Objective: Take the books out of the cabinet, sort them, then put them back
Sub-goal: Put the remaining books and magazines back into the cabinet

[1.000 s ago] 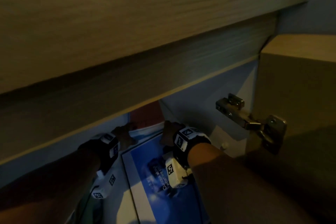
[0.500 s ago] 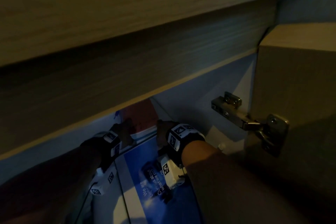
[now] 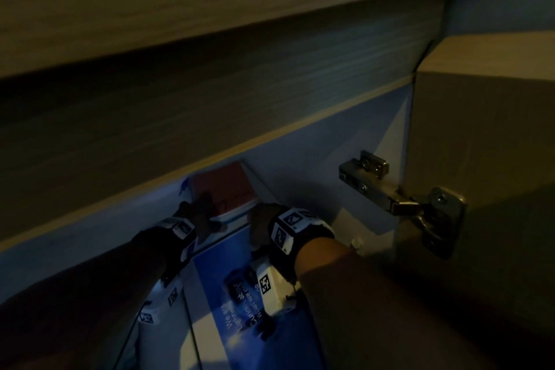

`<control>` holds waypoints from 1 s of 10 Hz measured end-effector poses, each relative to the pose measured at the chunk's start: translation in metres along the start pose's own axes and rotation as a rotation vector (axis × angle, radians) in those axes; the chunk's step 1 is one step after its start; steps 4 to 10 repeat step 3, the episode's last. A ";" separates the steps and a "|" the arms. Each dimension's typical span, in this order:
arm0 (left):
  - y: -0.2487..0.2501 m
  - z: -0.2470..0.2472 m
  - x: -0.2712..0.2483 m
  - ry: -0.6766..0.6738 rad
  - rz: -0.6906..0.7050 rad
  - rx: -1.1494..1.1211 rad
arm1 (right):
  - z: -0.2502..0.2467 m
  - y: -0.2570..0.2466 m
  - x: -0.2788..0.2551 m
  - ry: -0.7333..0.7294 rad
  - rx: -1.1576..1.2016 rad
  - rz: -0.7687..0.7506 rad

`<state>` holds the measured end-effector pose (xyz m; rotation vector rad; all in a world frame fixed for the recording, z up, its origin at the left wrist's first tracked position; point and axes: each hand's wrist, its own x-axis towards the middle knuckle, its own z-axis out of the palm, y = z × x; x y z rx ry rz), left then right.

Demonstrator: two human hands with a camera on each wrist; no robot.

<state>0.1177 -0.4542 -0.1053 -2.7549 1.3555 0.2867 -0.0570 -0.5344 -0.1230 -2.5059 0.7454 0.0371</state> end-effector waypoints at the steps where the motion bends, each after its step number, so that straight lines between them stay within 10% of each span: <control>1: 0.002 -0.002 0.006 -0.025 -0.010 0.031 | 0.015 0.014 0.013 -0.017 -0.039 -0.053; 10: 0.002 -0.015 0.000 -0.131 -0.033 0.035 | 0.011 0.008 0.020 -0.136 -0.209 0.004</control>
